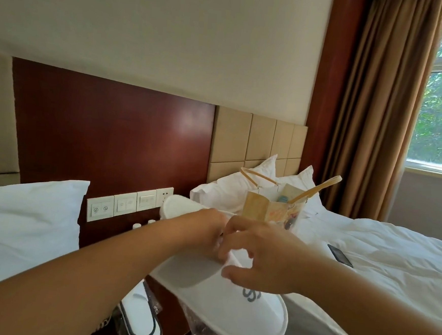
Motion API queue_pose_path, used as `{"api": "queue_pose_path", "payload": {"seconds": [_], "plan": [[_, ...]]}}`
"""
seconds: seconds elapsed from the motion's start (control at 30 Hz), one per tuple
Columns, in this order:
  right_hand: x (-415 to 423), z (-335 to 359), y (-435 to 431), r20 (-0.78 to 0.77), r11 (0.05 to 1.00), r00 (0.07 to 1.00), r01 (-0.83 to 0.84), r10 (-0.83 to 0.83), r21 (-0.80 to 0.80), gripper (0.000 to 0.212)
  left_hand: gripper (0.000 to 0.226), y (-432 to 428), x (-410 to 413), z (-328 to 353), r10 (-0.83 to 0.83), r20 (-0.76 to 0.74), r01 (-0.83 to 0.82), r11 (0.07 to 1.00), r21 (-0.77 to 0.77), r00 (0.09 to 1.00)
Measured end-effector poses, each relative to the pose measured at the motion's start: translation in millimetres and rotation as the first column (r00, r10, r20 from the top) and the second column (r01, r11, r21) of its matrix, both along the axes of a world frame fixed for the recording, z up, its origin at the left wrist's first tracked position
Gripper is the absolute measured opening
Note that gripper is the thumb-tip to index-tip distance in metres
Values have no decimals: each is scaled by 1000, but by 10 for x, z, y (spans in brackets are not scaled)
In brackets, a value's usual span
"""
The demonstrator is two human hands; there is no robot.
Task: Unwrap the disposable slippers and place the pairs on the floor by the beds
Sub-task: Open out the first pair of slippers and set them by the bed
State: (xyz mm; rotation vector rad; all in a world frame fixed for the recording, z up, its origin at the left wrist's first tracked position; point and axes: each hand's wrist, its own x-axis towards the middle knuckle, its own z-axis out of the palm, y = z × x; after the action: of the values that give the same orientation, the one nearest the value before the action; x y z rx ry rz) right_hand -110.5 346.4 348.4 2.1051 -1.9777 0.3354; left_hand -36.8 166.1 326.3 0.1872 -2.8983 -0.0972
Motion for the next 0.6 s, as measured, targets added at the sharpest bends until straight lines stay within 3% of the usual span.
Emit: {"api": "queue_pose_path", "payload": {"seconds": [0.07, 0.17, 0.33, 0.5, 0.6], "plan": [[4, 1, -20, -40, 998, 999, 12, -10, 57, 35, 19, -38, -24, -1, -19, -18, 18, 999, -34, 1000], [-27, 47, -42, -47, 992, 996, 78, -73, 95, 46, 16, -81, -41, 7, -33, -102, 38, 998, 41, 994], [-80, 110, -83, -117, 974, 980, 180, -164, 139, 59, 48, -80, -25, 69, -30, -141, 63, 969, 237, 990], [-67, 249, -149, -107, 918, 971, 237, -214, 318, 61, 39, -54, -44, 72, -71, -137, 106, 959, 261, 988], [-11, 385, -201, -148, 823, 962, 273, -230, 498, 57, 32, 2, -90, 33, -137, -179, 168, 971, 171, 974]]}}
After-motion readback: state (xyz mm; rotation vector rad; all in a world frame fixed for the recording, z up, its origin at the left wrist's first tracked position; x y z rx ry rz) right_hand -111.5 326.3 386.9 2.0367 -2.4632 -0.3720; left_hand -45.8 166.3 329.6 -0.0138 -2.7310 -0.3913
